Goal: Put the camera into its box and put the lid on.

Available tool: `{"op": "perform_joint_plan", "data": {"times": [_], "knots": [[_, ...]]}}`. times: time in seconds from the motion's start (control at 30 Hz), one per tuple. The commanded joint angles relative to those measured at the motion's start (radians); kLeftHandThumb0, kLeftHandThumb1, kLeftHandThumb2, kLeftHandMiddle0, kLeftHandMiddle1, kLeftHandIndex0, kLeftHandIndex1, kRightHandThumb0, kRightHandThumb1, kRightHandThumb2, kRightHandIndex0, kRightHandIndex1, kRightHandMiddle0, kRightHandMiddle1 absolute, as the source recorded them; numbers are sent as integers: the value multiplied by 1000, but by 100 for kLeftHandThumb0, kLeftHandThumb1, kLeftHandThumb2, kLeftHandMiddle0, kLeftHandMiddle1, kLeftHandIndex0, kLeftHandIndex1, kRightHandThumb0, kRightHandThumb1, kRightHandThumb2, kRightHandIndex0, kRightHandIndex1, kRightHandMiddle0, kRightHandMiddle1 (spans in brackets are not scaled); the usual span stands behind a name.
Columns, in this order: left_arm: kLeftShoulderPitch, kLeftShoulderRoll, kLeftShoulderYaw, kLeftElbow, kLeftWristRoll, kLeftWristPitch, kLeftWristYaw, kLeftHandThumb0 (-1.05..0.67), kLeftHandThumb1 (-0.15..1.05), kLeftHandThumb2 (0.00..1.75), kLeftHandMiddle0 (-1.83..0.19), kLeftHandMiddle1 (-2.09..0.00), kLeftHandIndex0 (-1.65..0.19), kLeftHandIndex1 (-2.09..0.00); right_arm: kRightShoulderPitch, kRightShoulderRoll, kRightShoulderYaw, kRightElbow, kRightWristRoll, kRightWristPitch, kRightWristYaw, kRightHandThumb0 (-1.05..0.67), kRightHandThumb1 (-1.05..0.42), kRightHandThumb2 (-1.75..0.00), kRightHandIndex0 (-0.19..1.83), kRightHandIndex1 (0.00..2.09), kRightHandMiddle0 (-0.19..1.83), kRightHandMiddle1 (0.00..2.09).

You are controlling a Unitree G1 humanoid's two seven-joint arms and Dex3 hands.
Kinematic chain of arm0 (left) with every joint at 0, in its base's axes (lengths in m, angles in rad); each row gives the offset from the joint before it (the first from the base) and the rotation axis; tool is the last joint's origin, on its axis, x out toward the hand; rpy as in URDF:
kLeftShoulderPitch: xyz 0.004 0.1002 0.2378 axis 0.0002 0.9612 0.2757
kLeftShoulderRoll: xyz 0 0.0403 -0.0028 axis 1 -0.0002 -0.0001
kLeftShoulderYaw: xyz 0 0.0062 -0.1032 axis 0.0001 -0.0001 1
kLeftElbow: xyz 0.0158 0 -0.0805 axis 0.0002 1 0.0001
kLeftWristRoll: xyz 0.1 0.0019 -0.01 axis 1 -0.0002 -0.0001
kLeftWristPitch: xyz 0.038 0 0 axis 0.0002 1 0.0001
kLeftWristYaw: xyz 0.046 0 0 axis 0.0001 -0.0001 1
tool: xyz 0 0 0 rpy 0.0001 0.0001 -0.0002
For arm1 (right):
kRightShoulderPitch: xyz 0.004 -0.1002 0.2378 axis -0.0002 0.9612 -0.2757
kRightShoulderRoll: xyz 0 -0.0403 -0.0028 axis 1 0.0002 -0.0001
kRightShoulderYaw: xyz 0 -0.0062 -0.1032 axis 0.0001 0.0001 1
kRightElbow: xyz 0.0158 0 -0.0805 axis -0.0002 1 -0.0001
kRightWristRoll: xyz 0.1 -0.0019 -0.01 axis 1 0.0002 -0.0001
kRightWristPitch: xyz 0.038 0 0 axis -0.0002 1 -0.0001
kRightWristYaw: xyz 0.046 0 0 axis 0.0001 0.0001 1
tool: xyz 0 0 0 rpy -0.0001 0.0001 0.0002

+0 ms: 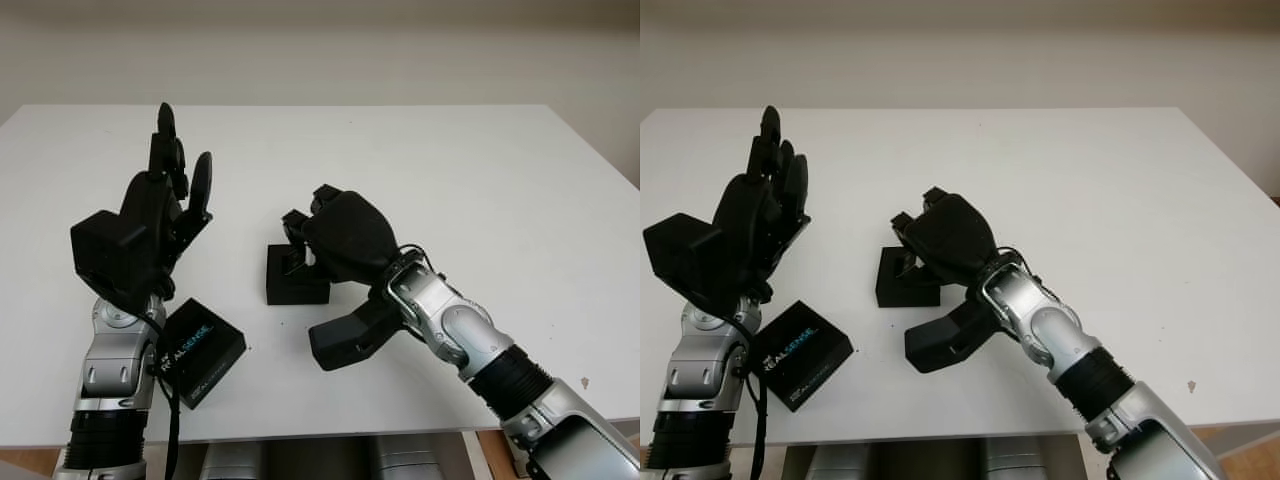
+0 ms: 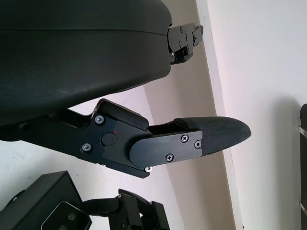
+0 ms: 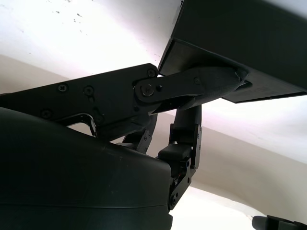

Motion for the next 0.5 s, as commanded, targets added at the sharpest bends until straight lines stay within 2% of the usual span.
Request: {"op": "perform_joint_plan", "data": {"times": [0.0, 0.1, 0.27, 0.47], "knots": [[-7, 5, 0, -14, -2, 2, -4, -81, 105, 60, 19, 0, 19, 0, -22, -8, -3, 36, 5, -4, -12, -49, -91, -6, 37, 77, 59, 127], [-7, 7, -1, -17, 2, 9, -3, -80, 105, 60, 19, 0, 19, 0, -26, -4, -12, 57, 41, -28, -43, -50, -92, -6, 40, 78, 59, 131], [-10, 7, 0, -14, 2, 8, -2, -80, 105, 59, 19, 0, 19, 0, -26, 4, -62, 69, 186, -87, -20, -45, -97, -6, 24, 118, 49, 154], [-12, 8, 2, -10, 0, 6, -4, -80, 105, 59, 19, 0, 19, 0, -17, -11, -91, 19, 260, -118, 15, -44, -104, -8, 16, 126, 40, 171]]}}
